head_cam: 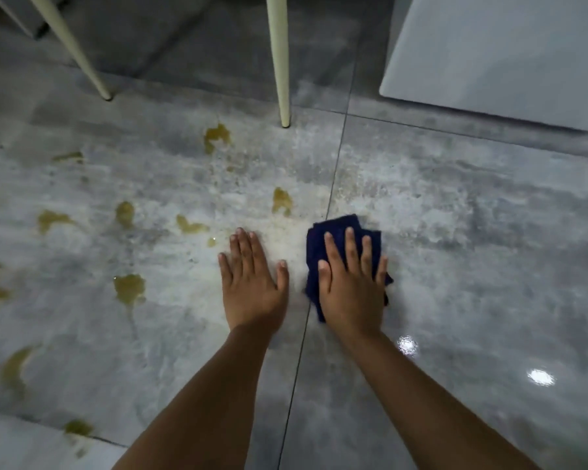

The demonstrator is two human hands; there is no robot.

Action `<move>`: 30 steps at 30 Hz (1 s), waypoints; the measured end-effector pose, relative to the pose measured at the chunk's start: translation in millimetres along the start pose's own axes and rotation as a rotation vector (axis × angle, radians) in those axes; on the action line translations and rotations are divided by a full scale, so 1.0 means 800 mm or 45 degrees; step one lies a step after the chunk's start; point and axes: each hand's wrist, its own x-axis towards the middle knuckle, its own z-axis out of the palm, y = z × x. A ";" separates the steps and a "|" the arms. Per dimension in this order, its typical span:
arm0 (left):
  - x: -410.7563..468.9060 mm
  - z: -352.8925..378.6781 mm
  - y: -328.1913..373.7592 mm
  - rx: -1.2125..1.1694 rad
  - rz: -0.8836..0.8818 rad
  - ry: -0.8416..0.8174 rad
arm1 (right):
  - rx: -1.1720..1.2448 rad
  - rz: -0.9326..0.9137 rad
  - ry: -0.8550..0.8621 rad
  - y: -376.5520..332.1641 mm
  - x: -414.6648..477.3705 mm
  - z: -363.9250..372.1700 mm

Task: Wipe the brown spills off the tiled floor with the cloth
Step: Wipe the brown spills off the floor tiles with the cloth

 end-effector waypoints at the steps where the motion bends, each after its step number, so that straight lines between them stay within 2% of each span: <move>1: 0.000 0.000 0.000 -0.004 -0.001 -0.010 | -0.020 -0.081 -0.014 -0.004 0.020 0.000; 4: 0.001 -0.002 -0.002 -0.048 0.014 -0.013 | -0.065 -0.163 -0.059 0.015 0.068 -0.007; 8: -0.001 -0.004 -0.001 -0.099 0.019 -0.021 | -0.095 0.042 -0.054 0.053 0.060 -0.019; 13: 0.001 -0.001 0.000 -0.064 0.004 -0.006 | -0.133 -0.462 -0.174 0.008 0.032 -0.015; 17: 0.001 -0.001 0.000 -0.068 -0.004 0.002 | -0.155 -0.606 -0.225 -0.042 0.098 -0.007; 20: 0.001 -0.004 0.002 -0.118 0.005 -0.003 | -0.148 -0.485 -0.253 -0.035 0.152 -0.012; 23: 0.001 -0.005 0.001 -0.119 0.005 -0.010 | -0.111 -0.370 -0.167 -0.002 0.154 -0.019; 26: 0.001 -0.003 0.001 -0.098 -0.001 0.000 | -0.079 -0.389 -0.159 0.012 0.107 -0.021; 30: 0.002 0.002 -0.001 -0.080 -0.001 -0.004 | -0.102 -0.488 -0.213 -0.027 0.067 -0.012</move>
